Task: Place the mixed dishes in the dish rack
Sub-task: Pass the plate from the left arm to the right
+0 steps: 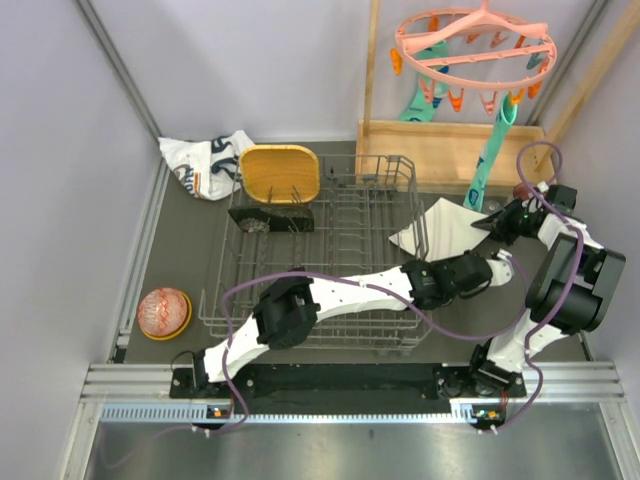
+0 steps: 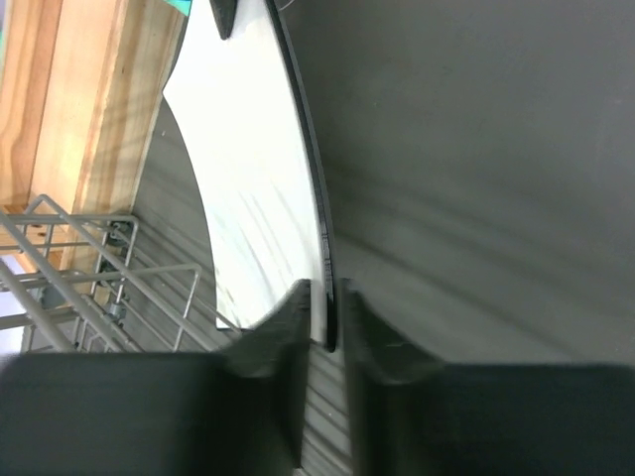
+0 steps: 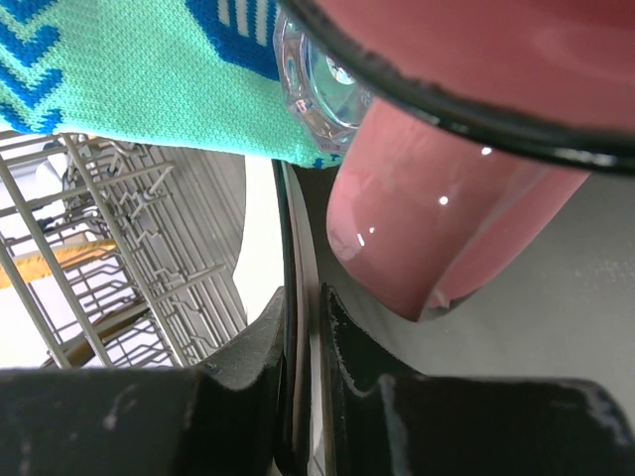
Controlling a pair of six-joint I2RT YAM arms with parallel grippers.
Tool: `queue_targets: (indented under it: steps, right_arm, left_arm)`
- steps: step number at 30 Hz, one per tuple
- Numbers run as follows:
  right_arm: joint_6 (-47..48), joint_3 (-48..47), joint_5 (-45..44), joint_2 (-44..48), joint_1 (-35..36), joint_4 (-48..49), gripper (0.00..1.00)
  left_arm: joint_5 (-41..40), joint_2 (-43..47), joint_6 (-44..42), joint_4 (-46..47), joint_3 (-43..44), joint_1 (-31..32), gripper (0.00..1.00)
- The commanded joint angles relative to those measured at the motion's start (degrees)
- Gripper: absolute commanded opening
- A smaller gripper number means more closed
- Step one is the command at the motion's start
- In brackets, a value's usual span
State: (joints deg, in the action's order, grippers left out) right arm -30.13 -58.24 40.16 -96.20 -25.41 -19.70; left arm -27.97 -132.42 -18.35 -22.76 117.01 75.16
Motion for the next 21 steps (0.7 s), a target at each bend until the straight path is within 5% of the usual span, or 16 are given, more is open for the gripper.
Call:
queue_targets:
  steps: [1,10,21]
  right_arm:
    - [-1.9,-2.3,3.9,1.5,1.3,-1.0,0.0]
    - [-1.1,-3.8,4.3,2.1,1.2,-1.9,0.0]
    - [-0.3,-4.3,3.8,3.1,1.2,-2.6,0.0]
  left_arm:
    - [-1.7,1.9,-0.2,1.8,2.6,0.2,0.37]
    - [-2.1,3.0,1.6,1.1,2.9,0.2,0.96]
    - [0.7,12.7,6.7,-1.0,3.4,0.1,0.98]
